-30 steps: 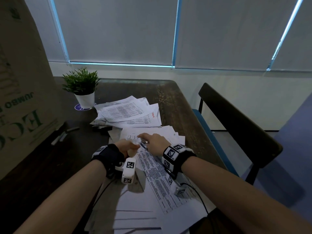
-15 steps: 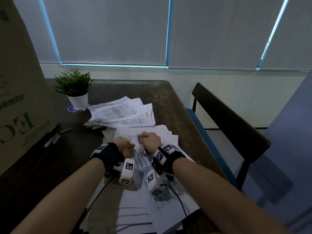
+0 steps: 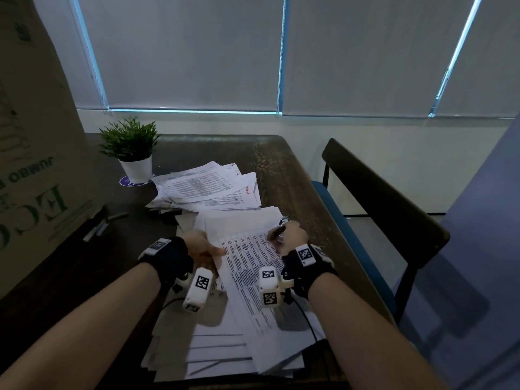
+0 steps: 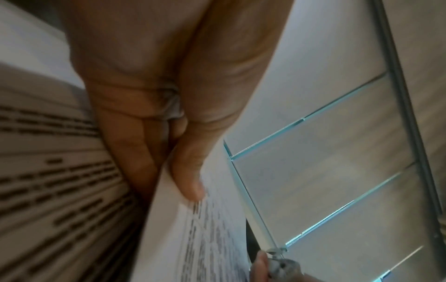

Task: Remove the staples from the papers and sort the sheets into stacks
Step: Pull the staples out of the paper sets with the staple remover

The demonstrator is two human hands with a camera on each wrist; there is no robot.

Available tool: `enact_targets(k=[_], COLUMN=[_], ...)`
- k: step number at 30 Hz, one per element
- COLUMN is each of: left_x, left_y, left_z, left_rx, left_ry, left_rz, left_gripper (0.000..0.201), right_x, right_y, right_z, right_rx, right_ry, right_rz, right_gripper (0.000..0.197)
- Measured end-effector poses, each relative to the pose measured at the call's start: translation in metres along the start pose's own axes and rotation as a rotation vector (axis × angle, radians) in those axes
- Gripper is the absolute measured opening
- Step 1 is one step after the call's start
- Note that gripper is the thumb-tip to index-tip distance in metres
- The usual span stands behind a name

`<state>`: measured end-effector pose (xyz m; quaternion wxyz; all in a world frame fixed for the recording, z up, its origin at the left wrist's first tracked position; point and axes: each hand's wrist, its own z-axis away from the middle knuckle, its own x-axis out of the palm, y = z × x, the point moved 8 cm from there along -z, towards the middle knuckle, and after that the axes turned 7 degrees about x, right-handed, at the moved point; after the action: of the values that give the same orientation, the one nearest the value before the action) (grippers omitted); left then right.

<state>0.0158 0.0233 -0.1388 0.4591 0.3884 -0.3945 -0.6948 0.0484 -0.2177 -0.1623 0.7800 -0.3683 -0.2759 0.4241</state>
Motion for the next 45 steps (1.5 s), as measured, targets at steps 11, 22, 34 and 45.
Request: enact_targets(k=[11,22,34,45], left_x=[-0.016,-0.148,-0.16,-0.071], left_y=[0.021,0.056,0.049,0.047], left_z=[-0.018,0.015,0.017,-0.04], left_rx=[0.178,0.103,0.31,-0.024], left_ry=[0.165,0.721,0.855,0.425], left_rz=[-0.212,-0.828,-0.926,-0.746], left_gripper=[0.042,0.043,0.029,0.063], right_x=[-0.022,0.049,0.055,-0.01], right_y=[-0.01,-0.021,0.006,-0.012], right_z=[0.008,0.037,0.022,-0.011], right_rx=[0.047,-0.167,-0.164,-0.193], right_ry=[-0.141,-0.367,-0.392,-0.02], right_rz=[-0.106,-0.027,-0.011,-0.168], right_gripper=[0.013,0.044,0.023,0.069])
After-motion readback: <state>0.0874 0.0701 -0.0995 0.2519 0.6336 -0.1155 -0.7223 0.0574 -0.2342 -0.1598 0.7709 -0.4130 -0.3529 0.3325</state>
